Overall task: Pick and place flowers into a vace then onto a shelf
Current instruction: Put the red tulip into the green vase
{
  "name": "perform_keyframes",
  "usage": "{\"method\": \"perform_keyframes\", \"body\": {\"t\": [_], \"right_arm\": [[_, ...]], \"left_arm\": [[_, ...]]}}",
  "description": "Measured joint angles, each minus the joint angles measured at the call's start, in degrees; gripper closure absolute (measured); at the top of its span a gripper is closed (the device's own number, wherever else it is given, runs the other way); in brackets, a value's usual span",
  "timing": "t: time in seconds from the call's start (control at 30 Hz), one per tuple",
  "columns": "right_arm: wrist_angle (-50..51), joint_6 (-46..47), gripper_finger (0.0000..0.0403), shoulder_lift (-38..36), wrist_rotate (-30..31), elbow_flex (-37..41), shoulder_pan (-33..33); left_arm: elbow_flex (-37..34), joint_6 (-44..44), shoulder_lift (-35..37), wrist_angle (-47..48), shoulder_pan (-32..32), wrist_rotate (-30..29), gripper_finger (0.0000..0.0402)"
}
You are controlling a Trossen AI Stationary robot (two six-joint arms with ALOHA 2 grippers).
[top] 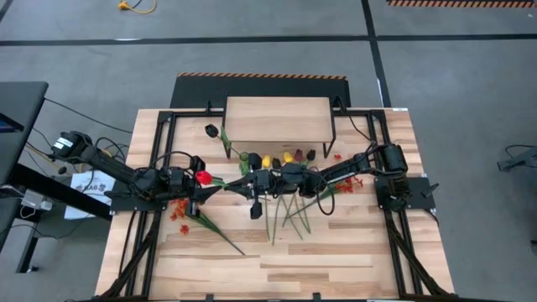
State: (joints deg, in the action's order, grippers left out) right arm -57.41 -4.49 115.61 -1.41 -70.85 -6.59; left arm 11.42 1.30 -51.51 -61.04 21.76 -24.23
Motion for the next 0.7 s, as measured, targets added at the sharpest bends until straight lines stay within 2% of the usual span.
{"method": "perform_keyframes", "body": {"t": [0.17, 0.37, 0.7], "right_arm": [[0.2, 0.0, 0.0394, 0.0, 0.0, 0.0, 0.0], [0.3, 0.0, 0.0394, 0.0, 0.1, 0.0, 0.0], [0.4, 0.0, 0.0394, 0.0, -0.2, 0.0, 0.0]], "left_arm": [[0.0, 1.3, 0.0, 0.0, 0.0, 0.0, 0.0335], [0.0, 2.9, 0.0, 0.1, 0.0, 0.7, 0.0392], [0.0, 3.6, 0.0, 0.6, 0.0, 2.6, 0.0399]]}}
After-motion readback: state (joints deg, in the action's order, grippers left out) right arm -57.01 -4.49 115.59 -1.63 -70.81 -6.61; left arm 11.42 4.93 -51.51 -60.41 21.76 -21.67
